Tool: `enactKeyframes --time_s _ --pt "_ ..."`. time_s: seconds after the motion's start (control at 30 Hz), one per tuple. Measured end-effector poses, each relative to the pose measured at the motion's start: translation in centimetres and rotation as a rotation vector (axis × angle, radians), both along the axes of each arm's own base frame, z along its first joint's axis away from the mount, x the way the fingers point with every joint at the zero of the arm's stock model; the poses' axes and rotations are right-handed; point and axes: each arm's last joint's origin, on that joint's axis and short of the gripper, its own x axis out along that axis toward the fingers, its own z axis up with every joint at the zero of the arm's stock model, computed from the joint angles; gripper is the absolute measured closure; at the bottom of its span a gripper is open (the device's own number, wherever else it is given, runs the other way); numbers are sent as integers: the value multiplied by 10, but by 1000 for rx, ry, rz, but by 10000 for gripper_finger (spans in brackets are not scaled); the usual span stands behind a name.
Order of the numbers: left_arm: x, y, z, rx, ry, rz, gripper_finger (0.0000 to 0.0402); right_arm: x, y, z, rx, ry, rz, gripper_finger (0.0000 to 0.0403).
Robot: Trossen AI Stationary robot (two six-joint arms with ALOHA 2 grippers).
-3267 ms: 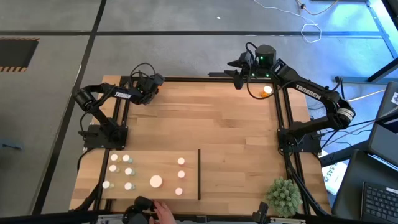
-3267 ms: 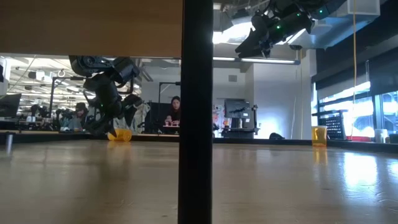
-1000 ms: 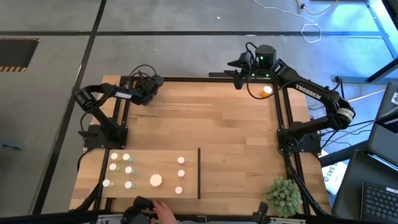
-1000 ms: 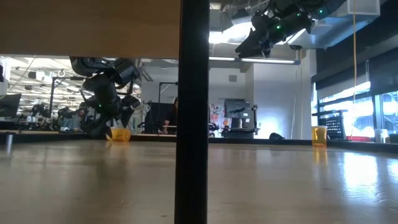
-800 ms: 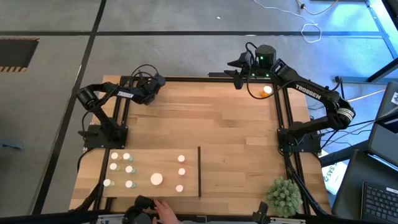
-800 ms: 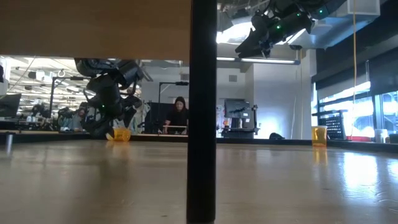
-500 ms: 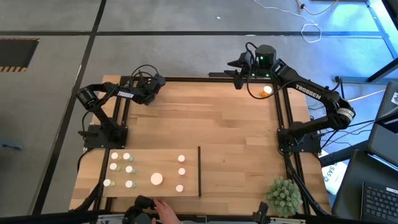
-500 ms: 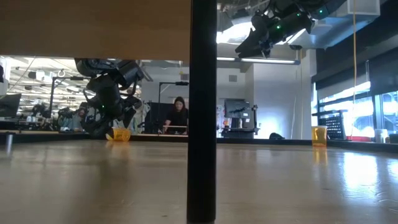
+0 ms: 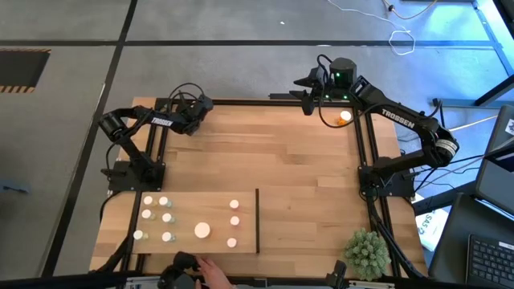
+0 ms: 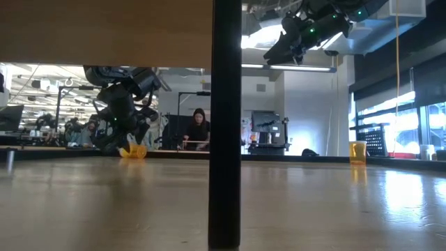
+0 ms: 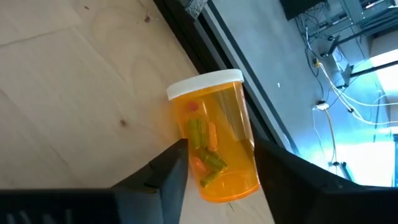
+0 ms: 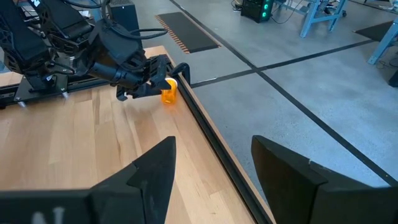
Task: Pick and place medicine bottles onto shelf by color
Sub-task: Put the top left orange pill bottle on the shelf aligned with the other orange pill bottle
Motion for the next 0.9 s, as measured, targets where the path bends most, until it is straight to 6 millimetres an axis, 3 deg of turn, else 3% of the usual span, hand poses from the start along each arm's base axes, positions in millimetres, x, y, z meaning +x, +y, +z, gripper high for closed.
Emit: enactKeyframes --time_s 0.27,0.9 --pt "2 0 1 -8 -33 -25 256 0 0 0 0 0 0 189" --pt "23 -17 -2 -136 -113 -322 259 0 0 0 0 0 0 189"
